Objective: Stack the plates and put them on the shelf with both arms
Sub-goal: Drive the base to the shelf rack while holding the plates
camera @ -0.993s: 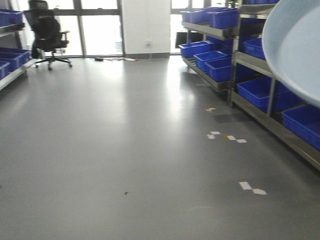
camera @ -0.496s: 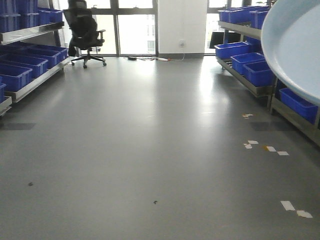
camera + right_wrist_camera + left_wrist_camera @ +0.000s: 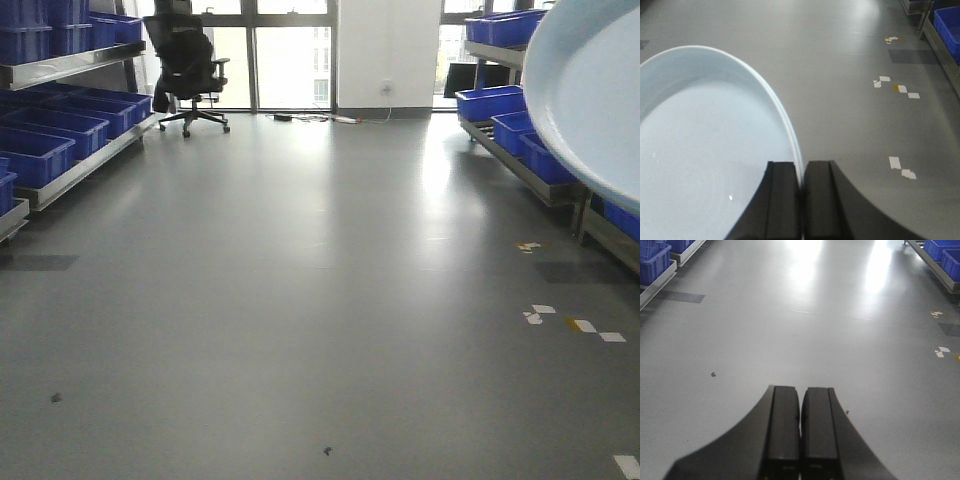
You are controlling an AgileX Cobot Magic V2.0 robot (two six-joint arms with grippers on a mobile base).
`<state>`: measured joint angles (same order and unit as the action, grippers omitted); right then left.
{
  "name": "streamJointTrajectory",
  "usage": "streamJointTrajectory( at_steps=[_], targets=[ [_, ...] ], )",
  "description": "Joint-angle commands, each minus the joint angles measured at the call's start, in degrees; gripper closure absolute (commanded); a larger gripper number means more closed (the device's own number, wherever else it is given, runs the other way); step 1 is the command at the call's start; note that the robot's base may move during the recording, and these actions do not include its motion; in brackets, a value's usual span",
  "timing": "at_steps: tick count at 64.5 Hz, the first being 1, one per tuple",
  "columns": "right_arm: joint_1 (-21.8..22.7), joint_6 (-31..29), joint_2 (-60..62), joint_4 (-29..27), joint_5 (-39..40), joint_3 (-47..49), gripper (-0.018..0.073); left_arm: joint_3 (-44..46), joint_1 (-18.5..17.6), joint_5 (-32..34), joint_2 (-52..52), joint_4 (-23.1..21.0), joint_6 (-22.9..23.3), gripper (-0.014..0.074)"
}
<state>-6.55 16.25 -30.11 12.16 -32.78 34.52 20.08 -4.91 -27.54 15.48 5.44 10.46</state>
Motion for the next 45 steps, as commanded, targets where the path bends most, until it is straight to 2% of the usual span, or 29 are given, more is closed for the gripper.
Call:
streamJointTrajectory(
  at_steps=[1, 45],
  targets=[
    [0.35, -0.15, -0.54, 0.54, 5.55, 1.77, 0.0510, 1.72, 0.04, 4.74, 0.41, 0.15, 0.12, 0.0507],
    [0.35, -0.15, -0.55, 0.54, 5.60, 1.77, 0.0510, 1.72, 0.04, 4.74, 0.41, 0.15, 0.12, 0.0507]
  ],
)
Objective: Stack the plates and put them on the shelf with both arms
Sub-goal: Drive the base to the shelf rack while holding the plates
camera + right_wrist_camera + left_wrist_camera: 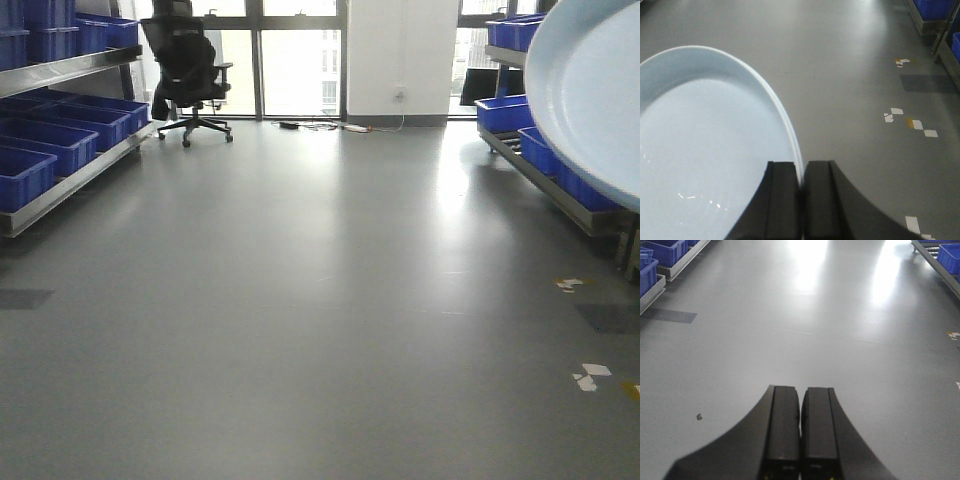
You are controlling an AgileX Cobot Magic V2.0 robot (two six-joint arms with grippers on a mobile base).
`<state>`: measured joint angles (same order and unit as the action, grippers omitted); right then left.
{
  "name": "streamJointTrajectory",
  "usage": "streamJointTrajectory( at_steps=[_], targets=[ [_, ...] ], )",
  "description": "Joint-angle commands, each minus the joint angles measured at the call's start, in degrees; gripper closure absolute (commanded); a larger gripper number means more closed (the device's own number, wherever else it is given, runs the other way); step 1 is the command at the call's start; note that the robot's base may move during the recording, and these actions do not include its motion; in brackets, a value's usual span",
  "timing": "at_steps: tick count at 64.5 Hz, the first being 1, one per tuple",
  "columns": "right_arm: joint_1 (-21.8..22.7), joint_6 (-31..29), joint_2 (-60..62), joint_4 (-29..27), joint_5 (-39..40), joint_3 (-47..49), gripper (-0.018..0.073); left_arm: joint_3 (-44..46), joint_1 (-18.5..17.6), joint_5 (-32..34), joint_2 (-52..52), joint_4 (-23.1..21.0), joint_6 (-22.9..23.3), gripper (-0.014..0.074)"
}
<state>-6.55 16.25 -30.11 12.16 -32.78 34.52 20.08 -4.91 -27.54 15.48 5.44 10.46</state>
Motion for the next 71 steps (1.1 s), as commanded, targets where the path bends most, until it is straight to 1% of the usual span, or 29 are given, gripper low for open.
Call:
streamJointTrajectory(
  at_steps=[1, 71],
  targets=[
    [0.35, -0.15, -0.55, 0.54, 5.60, 1.77, 0.0510, 1.72, 0.04, 4.74, 0.41, 0.15, 0.12, 0.0507],
    [0.35, -0.15, -0.55, 0.54, 5.60, 1.77, 0.0510, 1.72, 0.04, 4.74, 0.41, 0.15, 0.12, 0.0507]
  ],
)
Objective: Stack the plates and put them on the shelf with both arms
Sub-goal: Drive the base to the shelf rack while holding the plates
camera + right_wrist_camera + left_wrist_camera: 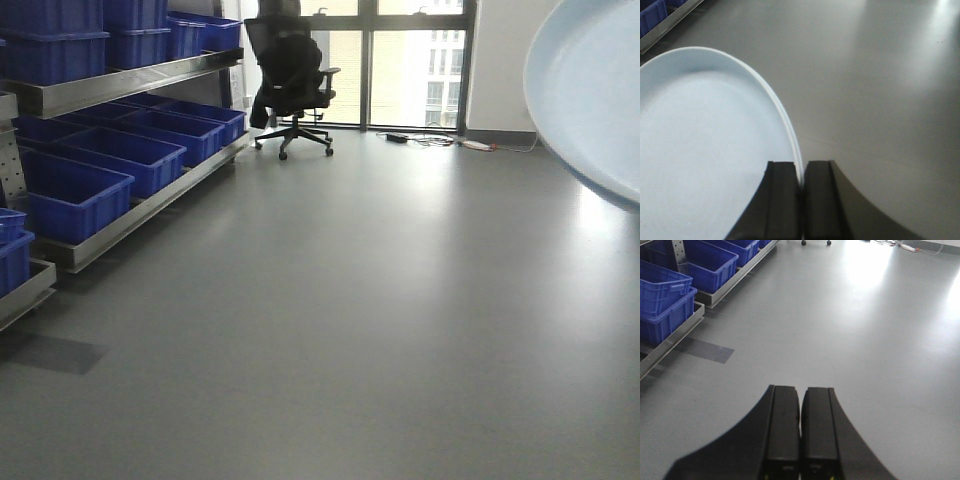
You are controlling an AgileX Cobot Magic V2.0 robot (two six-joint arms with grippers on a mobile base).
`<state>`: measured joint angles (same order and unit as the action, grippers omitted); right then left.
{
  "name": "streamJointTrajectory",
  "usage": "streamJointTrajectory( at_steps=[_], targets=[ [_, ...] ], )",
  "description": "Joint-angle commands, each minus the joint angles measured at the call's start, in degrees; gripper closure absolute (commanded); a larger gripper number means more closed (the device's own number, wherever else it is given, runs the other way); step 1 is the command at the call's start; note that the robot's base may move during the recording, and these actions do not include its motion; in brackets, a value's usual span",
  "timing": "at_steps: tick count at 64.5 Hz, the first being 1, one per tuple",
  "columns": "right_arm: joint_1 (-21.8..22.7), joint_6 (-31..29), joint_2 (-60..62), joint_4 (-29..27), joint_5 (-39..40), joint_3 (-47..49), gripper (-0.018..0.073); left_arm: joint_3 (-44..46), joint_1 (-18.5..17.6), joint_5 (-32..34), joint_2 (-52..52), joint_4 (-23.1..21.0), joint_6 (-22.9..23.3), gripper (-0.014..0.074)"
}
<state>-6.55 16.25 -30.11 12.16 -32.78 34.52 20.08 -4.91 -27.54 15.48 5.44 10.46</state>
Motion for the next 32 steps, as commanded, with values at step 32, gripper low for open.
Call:
streamJointTrajectory(
  at_steps=[32],
  targets=[
    [0.35, -0.15, -0.55, 0.54, 5.60, 1.77, 0.0510, 1.72, 0.04, 4.74, 0.41, 0.15, 0.12, 0.0507]
  ],
)
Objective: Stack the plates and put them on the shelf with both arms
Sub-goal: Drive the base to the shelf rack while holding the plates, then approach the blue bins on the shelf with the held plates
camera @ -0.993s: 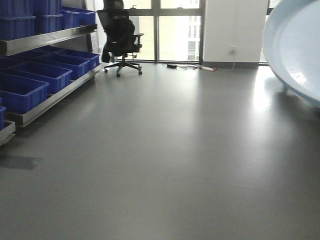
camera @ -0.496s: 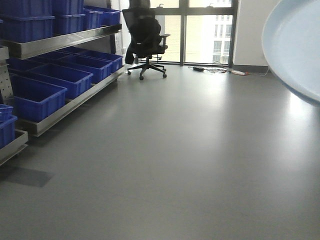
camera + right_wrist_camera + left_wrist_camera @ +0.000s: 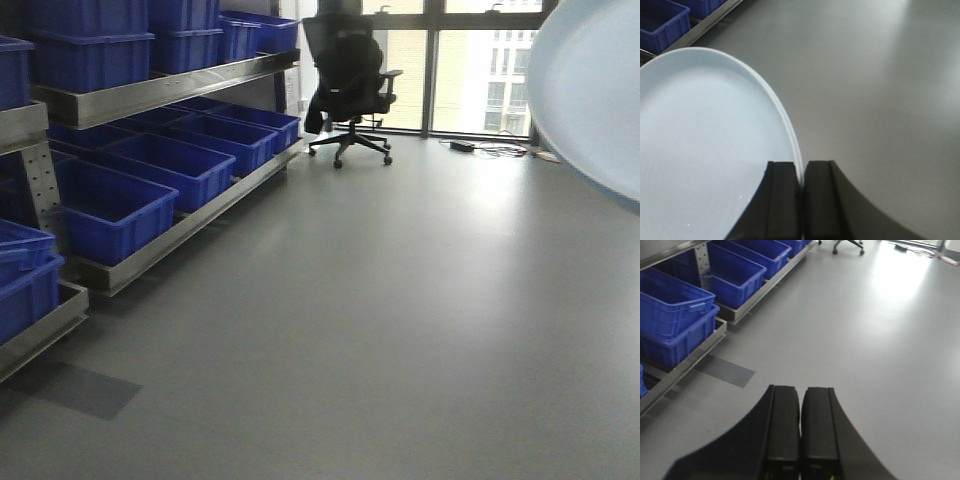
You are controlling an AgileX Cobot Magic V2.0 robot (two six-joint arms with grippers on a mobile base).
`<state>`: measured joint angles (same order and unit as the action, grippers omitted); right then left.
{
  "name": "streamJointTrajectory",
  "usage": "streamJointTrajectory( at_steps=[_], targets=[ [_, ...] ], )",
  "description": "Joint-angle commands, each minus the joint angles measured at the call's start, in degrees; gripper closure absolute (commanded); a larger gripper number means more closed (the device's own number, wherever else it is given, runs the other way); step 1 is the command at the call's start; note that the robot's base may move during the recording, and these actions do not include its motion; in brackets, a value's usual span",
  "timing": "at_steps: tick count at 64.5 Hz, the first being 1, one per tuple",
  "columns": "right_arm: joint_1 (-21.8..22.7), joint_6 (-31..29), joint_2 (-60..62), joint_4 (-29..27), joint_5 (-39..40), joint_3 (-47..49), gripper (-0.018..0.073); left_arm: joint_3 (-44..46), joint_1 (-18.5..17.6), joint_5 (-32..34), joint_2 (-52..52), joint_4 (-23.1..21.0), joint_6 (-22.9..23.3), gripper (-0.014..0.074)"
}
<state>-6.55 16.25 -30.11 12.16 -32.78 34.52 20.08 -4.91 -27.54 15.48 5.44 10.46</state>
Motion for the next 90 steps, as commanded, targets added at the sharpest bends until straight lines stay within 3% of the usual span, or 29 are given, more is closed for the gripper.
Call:
streamJointTrajectory(
  at_steps=[1, 90],
  targets=[
    [0.35, -0.15, -0.55, 0.54, 5.60, 1.77, 0.0510, 1.72, 0.04, 4.74, 0.41, 0.15, 0.12, 0.0507],
    [0.35, -0.15, -0.55, 0.54, 5.60, 1.77, 0.0510, 1.72, 0.04, 4.74, 0.41, 0.15, 0.12, 0.0507]
  ],
)
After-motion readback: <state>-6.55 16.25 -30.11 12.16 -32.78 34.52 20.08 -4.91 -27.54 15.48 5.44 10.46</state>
